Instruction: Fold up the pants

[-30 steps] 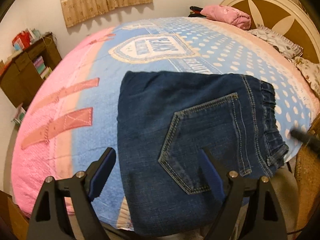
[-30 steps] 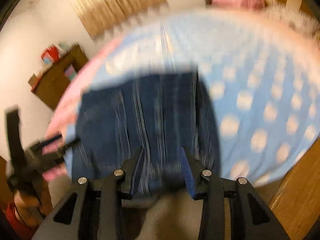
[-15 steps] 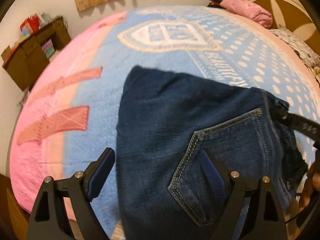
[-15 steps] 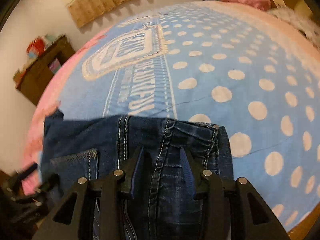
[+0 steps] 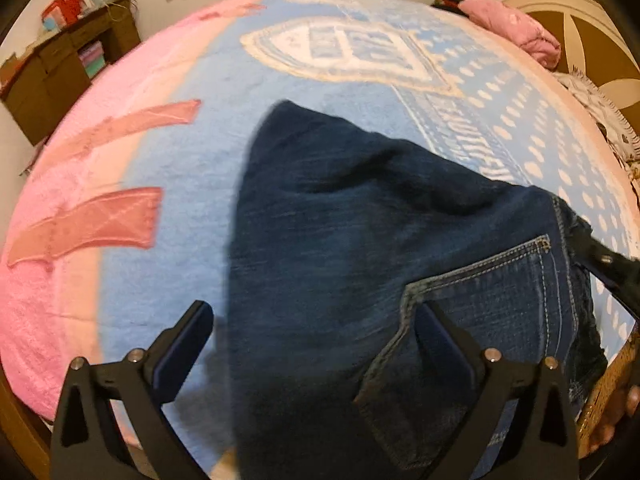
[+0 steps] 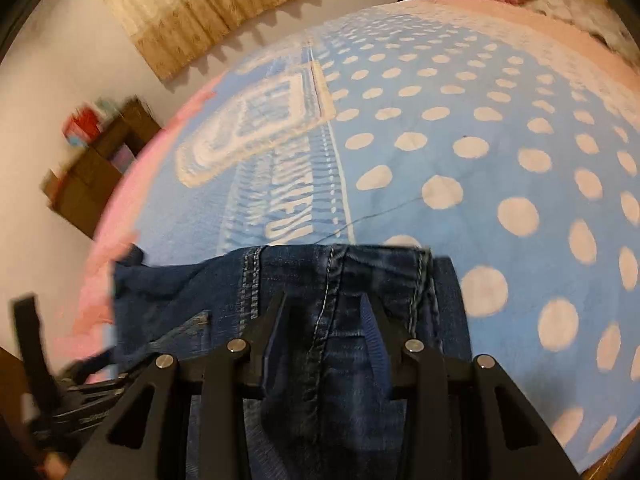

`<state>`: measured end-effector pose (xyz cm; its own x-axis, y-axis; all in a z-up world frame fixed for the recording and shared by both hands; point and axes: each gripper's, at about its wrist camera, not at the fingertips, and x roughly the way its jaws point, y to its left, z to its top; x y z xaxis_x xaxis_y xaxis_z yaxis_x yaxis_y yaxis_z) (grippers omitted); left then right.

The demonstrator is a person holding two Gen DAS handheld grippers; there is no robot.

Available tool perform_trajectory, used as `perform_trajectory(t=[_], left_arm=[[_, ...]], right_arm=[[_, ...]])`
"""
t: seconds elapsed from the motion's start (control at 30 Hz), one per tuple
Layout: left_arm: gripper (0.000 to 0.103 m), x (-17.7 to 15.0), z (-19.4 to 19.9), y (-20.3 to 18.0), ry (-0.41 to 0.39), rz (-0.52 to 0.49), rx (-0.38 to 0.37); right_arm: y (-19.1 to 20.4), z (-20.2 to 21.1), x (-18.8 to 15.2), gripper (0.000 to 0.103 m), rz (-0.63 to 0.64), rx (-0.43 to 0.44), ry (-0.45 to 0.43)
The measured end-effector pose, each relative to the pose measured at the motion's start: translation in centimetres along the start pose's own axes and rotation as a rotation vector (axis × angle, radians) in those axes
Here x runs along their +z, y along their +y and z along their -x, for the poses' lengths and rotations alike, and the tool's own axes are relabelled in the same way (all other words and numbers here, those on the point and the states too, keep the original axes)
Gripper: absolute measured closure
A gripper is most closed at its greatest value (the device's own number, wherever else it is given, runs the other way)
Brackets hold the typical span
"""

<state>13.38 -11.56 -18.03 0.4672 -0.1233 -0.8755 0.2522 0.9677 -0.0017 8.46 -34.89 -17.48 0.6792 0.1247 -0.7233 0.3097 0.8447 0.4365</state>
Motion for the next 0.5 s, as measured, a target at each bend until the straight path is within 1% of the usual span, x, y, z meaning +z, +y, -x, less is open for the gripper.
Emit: perform_trajectory(t=[0.07,0.17,0.23,0.3,0.33,0.4,0.43,0.47,0.5], left_arm=[[0.0,-0.7,1.0,1.0,-0.022,0.018,-0.003],[0.0,-1.7,1.8,2.2,-0.044,0.021,0.019],[0.0,-2.4,2.2,2.4,-0.055,0.01,0.04],[0.0,-3.1,2.8,2.1,-0.073,-0.018,0.063],[0.0,-3.2,2.9,1.7,-0.082,-0.035,0.074],[0.0,-3.0,3.3,0.3,-0.104,-0.096,0.093],[0.0,-2.7,3.6,-0.3,-0.114,-0.126,0.106],[0.0,-2.3,3.8,-1.3,-0.129,-0.159,0.112],[0.0,-1.7,3.8,-2.0,-0.141,-0.175,0.11]], right_arm=[[-0.6,2.3,-1.0,0.063,-0.037,0.03,-0.058],[-1.4,4.6,-3.0,0.063,-0.06,0.05,-0.098],[-2.1,5.8,-4.6,0.063,-0.081,0.035,-0.126],[-2.4,6.6,-5.5,0.063,-0.088,0.017,-0.143],[-2.3,6.9,-5.9,0.063,-0.083,-0.01,-0.146],[-1.3,6.6,-5.9,0.063,-0.031,-0.018,-0.119],[-0.2,6.3,-5.9,0.063,0.025,-0.018,-0.098],[1.2,6.1,-6.0,0.063,0.096,-0.037,-0.087],[2.2,6.2,-6.3,0.063,0.155,-0.048,-0.089]])
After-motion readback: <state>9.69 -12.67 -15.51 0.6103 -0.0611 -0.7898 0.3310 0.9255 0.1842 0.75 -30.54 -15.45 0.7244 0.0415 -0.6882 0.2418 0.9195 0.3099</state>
